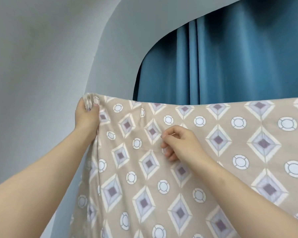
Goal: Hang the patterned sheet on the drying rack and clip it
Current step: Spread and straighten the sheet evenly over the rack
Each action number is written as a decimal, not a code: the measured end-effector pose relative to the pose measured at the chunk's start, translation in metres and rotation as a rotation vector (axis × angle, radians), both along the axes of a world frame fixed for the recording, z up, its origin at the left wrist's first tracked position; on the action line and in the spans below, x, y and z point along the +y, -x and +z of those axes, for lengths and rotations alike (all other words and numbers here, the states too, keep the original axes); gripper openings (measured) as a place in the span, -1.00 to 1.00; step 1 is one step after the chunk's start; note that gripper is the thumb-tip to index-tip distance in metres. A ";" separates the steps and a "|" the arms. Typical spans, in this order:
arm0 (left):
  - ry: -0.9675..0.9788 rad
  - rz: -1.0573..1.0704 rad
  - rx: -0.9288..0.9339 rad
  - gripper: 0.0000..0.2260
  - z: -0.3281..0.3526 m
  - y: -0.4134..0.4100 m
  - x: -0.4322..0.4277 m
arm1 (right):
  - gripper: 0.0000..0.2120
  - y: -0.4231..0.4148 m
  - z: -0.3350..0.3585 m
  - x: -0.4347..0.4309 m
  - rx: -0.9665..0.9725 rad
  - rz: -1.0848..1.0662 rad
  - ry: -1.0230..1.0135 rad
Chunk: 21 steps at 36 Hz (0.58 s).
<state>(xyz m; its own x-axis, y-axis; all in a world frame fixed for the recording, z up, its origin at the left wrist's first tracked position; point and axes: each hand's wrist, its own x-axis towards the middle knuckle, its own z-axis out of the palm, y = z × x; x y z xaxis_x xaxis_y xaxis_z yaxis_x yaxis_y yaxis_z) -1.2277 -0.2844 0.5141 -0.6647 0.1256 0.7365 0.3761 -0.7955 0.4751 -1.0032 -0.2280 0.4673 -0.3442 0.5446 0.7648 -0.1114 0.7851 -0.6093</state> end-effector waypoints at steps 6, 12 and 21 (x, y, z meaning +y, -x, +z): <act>0.558 -0.440 0.274 -0.46 -0.051 0.014 0.007 | -0.80 0.012 -0.010 0.000 -0.034 -0.010 0.009; 0.228 -0.246 0.002 -0.88 -0.078 0.021 0.011 | -0.81 0.025 -0.031 -0.002 -0.049 -0.013 0.004; 0.179 -0.323 -0.120 -0.81 -0.089 0.026 0.003 | -0.83 0.025 -0.068 -0.001 -0.049 -0.008 0.105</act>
